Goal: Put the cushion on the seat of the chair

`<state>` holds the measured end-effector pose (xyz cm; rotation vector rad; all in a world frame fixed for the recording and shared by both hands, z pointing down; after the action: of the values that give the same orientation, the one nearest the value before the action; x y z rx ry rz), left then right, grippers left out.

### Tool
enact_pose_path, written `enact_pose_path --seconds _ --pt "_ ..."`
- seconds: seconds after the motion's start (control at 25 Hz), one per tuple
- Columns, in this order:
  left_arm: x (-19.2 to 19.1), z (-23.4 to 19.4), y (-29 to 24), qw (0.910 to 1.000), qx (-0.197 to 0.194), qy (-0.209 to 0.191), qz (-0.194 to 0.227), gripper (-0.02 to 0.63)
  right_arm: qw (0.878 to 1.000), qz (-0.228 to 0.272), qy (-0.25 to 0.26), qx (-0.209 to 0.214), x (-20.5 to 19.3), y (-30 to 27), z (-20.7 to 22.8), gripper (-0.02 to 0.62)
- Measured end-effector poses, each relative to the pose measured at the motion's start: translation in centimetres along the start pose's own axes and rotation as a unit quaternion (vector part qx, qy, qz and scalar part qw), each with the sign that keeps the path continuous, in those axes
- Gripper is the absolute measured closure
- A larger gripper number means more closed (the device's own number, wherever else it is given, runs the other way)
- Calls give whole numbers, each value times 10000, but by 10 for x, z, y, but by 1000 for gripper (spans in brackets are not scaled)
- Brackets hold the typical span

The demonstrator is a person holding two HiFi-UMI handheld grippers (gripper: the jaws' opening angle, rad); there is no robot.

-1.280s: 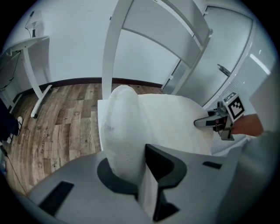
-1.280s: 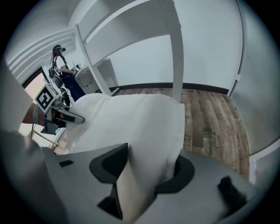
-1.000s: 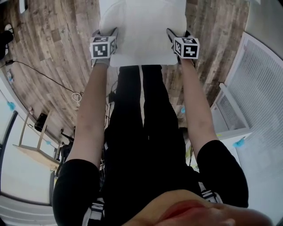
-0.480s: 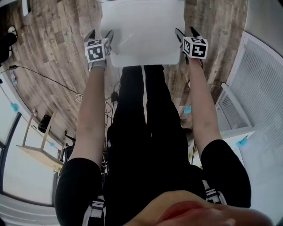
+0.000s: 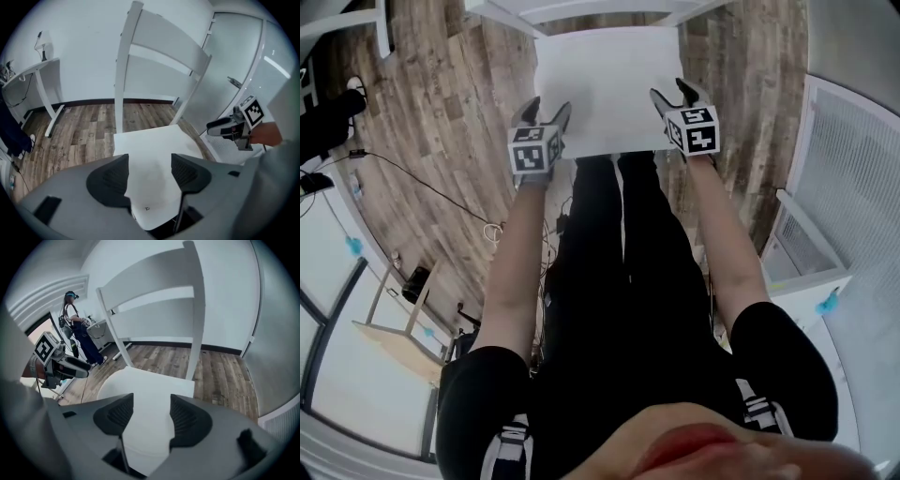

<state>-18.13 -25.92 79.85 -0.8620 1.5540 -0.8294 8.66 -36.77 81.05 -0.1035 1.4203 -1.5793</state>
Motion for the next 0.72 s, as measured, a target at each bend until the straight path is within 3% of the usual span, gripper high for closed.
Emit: enact_pose_path --seconds 0.2,0.44,0.72 --pt "28 25 73 9978 -340 -197 531 387 9974 479 529 32 40 48 -60 547" --pt "66 48 157 9940 -465 -85 985 536 9930 854 722 370 83 115 -103 578" --pt "108 77 239 9863 -606 -266 1512 594 9838 1388 934 641 120 198 -150 580"
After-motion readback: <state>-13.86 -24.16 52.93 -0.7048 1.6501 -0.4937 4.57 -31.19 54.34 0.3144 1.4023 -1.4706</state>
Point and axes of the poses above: the fingertips, and each gripper's own axes: y backward along the fingers, z to its right, x out of its top, the point moved 6 cm from there along y, backward along the fingers, and after that the axes turned 8 degrees about x, right-handed, at the moved point
